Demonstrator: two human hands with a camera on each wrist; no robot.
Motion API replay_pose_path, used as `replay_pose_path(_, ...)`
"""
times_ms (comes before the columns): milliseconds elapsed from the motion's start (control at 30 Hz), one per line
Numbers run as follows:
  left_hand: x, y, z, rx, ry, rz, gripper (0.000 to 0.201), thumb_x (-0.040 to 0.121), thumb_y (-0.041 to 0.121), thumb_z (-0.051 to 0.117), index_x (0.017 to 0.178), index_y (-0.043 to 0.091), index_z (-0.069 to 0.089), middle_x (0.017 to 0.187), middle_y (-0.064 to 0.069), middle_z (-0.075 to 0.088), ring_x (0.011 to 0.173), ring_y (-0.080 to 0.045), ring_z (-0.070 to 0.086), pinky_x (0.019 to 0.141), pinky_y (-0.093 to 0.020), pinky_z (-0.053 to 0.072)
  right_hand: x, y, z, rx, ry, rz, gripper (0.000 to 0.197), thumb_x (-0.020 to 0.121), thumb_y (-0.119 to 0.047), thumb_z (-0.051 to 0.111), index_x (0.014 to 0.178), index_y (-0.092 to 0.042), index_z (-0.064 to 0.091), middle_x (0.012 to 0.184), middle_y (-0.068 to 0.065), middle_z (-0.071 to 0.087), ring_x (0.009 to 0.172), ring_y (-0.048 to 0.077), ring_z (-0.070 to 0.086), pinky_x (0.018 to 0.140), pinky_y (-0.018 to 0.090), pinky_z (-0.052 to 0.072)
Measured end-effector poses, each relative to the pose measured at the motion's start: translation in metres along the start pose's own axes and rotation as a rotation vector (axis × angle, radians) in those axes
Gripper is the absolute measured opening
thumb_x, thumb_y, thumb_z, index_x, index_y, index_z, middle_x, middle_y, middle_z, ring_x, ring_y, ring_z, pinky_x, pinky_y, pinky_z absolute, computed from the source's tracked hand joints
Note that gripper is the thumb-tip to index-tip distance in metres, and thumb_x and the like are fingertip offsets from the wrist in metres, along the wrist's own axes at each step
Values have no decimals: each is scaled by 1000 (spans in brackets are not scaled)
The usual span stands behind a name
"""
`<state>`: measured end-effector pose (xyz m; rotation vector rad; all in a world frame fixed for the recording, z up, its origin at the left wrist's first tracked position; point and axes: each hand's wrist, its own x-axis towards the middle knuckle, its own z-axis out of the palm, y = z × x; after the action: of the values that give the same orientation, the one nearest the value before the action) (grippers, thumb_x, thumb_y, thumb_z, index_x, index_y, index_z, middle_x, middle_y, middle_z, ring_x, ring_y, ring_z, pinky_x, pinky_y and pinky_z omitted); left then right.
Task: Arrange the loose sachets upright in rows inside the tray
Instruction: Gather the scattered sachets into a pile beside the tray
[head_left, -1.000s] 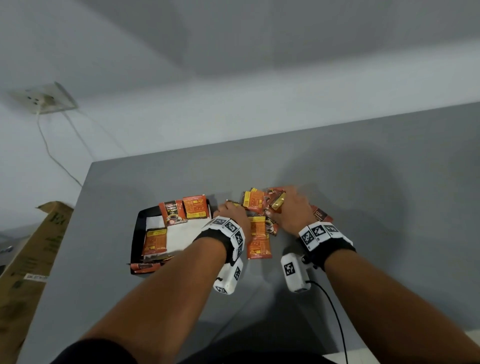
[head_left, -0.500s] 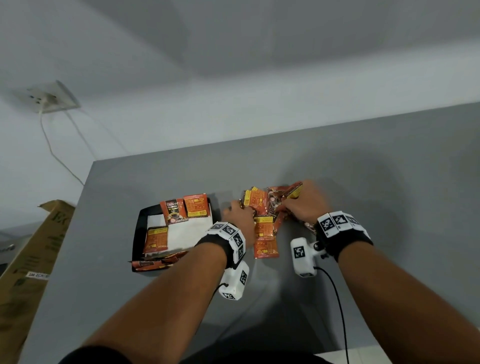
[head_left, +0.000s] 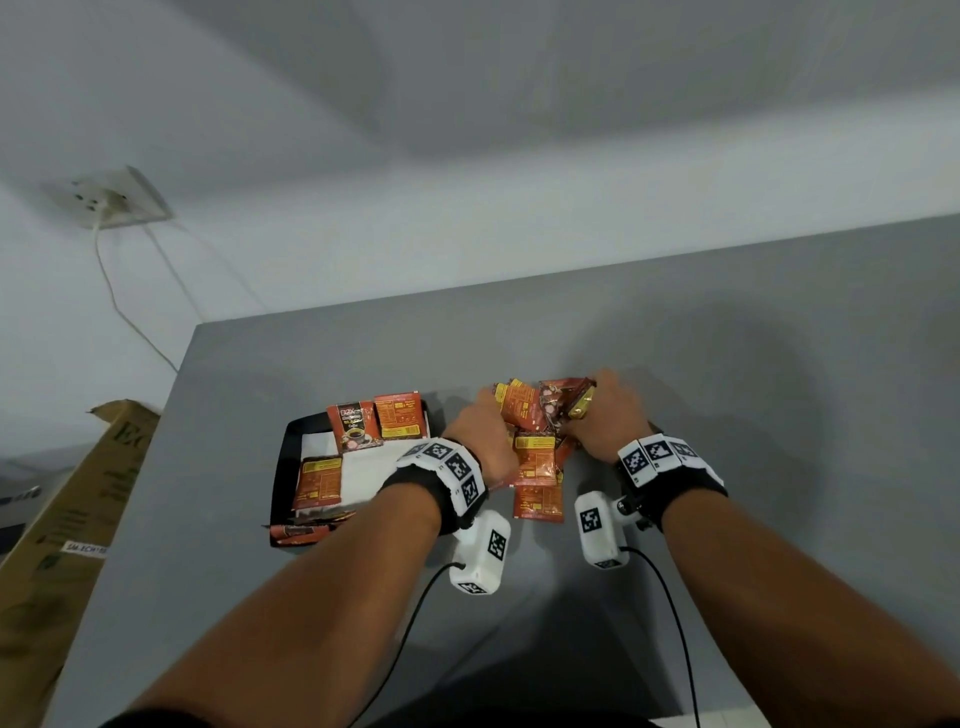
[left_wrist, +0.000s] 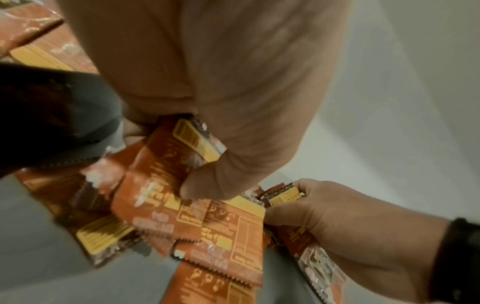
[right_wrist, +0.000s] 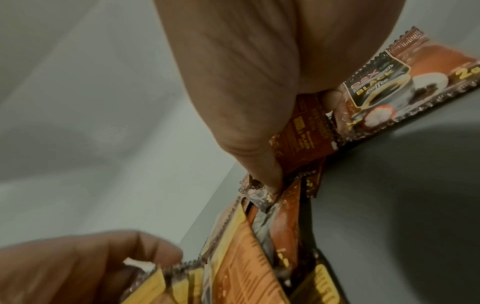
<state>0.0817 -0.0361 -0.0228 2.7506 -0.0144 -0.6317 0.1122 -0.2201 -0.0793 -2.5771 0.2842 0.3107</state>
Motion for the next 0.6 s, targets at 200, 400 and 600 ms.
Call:
replay_pose_path(200, -3, 6, 21, 301, -30, -102, 59, 79, 30, 72, 129, 9, 48, 132, -13, 48, 121, -31, 49, 100, -40, 48, -3, -1, 0, -45, 4, -54, 58, 78, -40, 79, 122, -16, 49, 120, 9, 59, 110, 33, 57, 94, 47, 50)
replay_pose_path(400, -5, 2, 32, 326, -43, -113, 70, 79, 34, 72, 139, 16, 40, 138, -13, 42, 128, -33, 41, 102, -46, 44, -5, -4, -2, -116, -3, -94, 66, 81, -43, 73, 136, -22, 43, 136, 8, 56, 121, 35, 54, 102, 51, 45)
replay_pose_path(600, -8, -3, 25, 253, -49, -3, 54, 84, 38, 65, 130, 15, 46, 131, -14, 47, 122, -34, 45, 105, -43, 41, -9, -9, -10, -136, -30, -100, 67, 81, -40, 73, 138, -23, 43, 137, 10, 51, 126, 36, 51, 105, 53, 43)
